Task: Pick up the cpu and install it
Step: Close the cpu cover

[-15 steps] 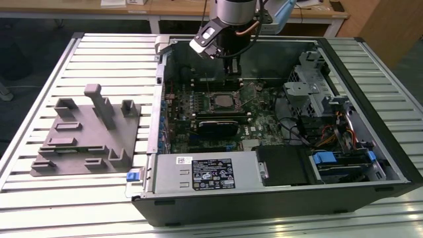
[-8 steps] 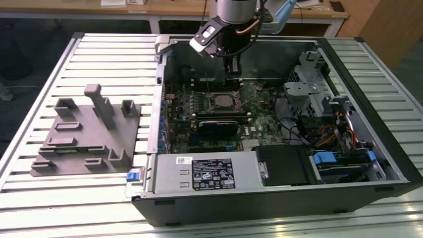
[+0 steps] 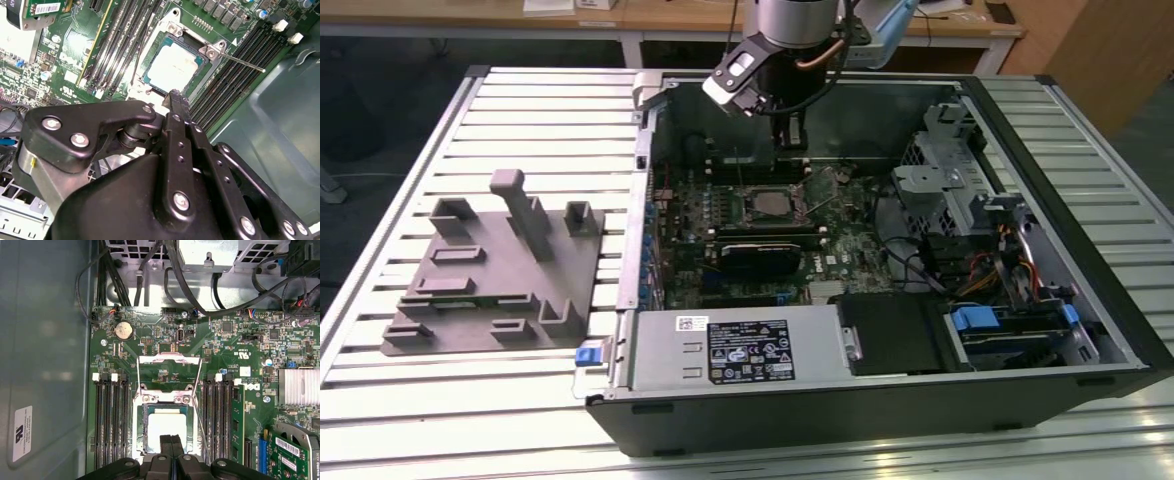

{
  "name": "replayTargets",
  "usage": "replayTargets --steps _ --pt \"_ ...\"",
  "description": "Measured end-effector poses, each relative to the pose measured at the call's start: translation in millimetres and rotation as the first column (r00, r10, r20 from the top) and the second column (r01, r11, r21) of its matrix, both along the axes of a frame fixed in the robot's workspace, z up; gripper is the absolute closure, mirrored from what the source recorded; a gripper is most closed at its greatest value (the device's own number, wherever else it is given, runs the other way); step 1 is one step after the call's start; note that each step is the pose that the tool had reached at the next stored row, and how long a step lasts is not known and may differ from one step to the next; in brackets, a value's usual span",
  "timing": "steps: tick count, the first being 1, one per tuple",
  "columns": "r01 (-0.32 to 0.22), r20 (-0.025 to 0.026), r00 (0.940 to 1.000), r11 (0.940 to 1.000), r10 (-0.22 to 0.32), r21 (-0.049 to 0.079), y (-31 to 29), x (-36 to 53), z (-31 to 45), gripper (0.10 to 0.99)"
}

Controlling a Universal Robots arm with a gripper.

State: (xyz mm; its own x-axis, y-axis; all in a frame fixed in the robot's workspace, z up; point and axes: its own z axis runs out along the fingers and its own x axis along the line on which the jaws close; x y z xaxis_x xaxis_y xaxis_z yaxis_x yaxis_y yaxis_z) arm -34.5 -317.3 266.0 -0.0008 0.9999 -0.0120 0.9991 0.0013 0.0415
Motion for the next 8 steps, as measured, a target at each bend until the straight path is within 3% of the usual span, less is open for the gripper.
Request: replayTargets --steps 8 --pt "0.000 -0.0001 1.0000 1.0000 0.000 0.000 0.1 3.7 0.0 0.980"
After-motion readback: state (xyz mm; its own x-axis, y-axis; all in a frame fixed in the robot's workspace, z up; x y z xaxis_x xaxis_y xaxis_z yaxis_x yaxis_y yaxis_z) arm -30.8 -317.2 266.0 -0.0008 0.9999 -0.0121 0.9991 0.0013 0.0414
